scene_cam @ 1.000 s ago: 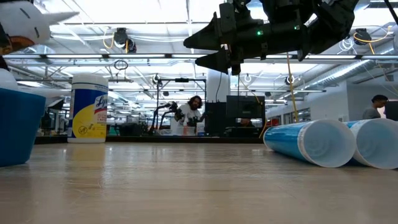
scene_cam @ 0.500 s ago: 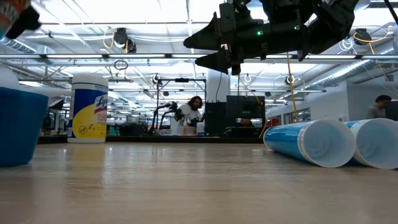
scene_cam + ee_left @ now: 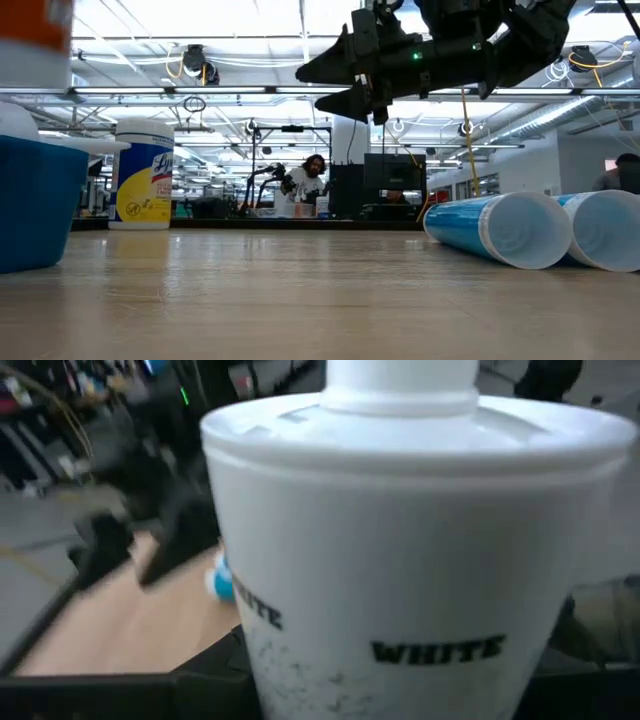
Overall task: Pick & place silicon tubes, Sealant and Lysol wipes
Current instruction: Put the orange sealant into the blue bin
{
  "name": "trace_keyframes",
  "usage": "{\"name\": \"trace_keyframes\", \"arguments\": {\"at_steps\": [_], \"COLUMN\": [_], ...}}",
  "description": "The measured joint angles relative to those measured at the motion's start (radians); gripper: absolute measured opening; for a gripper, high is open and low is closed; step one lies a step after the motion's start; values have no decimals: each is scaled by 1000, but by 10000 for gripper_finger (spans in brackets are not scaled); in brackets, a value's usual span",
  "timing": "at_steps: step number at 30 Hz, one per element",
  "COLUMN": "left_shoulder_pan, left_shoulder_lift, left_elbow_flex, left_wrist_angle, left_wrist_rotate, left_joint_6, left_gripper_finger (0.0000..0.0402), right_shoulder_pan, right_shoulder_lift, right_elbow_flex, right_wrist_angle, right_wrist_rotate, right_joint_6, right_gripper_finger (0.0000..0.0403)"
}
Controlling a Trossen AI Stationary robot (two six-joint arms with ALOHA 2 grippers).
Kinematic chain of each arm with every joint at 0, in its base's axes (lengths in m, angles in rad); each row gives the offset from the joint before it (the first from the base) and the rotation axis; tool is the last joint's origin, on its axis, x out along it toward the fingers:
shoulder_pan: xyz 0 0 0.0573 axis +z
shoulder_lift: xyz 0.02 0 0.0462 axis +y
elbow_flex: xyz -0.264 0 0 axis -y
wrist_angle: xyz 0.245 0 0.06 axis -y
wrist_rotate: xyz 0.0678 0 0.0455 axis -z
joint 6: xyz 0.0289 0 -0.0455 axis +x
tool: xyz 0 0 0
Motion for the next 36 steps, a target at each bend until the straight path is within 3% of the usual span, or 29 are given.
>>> {"name": "trace_keyframes", "arguments": {"at_steps": [6,9,12,15,20,22,24,32,36], "left_shoulder_pan": [39,104,203,313,402,402,385,258,181], "left_shoulder_lift": [-134,-220,-297,-348,-317,-275,-228,13,72], "left_elbow_flex": [19,21,20,20,20,20,20,19,19], "left_wrist_angle": [-11,-54,-136,-116,-44,-57,-88,-196,-229], "left_wrist_rotate": [-4,-62,-42,194,784,874,861,547,418], "left_joint_6": [198,234,242,228,137,57,-63,-595,-792], "left_gripper_finger": [194,194,194,194,194,194,194,194,194], "right_shoulder_pan": [-13,-14,-14,-14,-14,-14,-14,-13,-13], "right_shoulder_lift": [0,0,0,0,0,0,0,0,0], "right_elbow_flex": [0,0,0,0,0,0,0,0,0], "right_wrist_angle": [0,0,0,-3,-6,-6,-6,-6,-6], "right_wrist_rotate": [-1,-1,-1,-1,-1,-1,-1,-2,-2], "right_joint_6": [0,0,0,0,2,4,5,16,16], "right_gripper_finger": [380,380,380,380,380,380,380,380,380]}}
